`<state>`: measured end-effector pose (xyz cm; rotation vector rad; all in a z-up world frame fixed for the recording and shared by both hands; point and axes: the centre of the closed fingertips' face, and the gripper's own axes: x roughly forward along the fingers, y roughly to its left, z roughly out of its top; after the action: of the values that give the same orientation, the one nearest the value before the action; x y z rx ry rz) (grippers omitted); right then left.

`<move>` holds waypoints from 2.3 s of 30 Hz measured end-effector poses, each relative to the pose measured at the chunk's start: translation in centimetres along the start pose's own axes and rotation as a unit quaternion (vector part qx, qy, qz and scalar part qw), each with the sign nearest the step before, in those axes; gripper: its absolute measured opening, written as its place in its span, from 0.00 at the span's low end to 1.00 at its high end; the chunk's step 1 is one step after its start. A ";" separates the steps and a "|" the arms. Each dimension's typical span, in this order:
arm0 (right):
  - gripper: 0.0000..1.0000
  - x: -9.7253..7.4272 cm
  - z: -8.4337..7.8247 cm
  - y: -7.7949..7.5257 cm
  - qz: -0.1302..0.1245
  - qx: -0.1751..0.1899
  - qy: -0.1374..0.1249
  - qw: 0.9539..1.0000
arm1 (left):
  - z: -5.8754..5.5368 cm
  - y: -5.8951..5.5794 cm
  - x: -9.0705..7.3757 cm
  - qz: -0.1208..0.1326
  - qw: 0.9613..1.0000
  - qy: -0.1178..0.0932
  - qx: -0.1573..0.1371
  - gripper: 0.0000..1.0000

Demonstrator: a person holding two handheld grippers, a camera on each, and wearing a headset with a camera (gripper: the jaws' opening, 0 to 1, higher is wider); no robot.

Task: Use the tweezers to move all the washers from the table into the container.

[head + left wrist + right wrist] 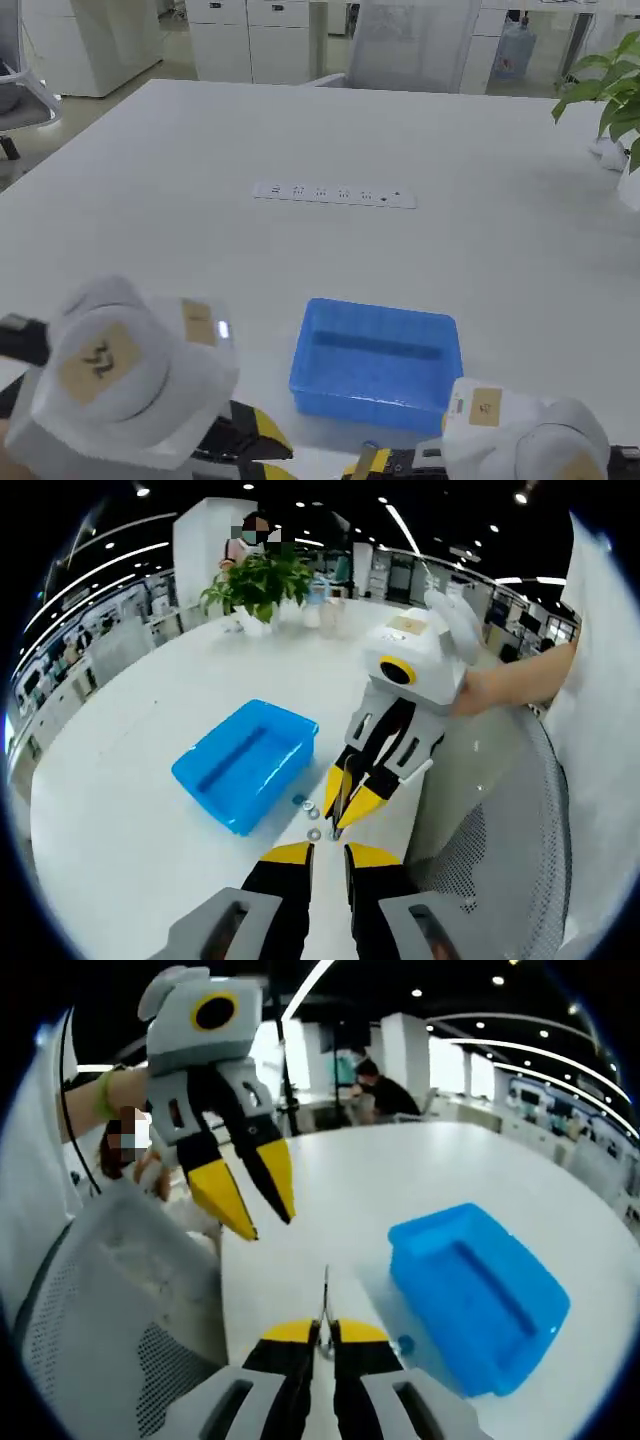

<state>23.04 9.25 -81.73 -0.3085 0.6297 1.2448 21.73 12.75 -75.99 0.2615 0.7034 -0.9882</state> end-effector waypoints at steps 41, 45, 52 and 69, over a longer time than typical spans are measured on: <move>0.03 -4.1 2.9 -3.2 -0.089 0.024 0.008 0.996 | 1.5 3.8 -4.8 0.231 0.929 -0.269 -0.109 0.78; 0.03 -5.1 4.3 -4.9 -0.110 0.035 -0.015 0.993 | 1.4 3.8 -4.7 0.231 0.929 -0.266 -0.114 0.76; 0.03 -6.2 4.9 -8.6 -0.155 0.044 -0.028 0.987 | 1.0 3.6 -4.3 0.230 0.936 -0.244 -0.101 0.75; 0.03 -4.8 1.2 -14.3 -0.186 0.129 -0.004 0.974 | -0.2 4.0 -3.8 0.230 0.943 -0.222 -0.091 0.73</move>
<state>36.03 1.71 -79.61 -0.1929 0.6826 0.7948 23.63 17.52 -74.07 0.0302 0.2924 -0.5001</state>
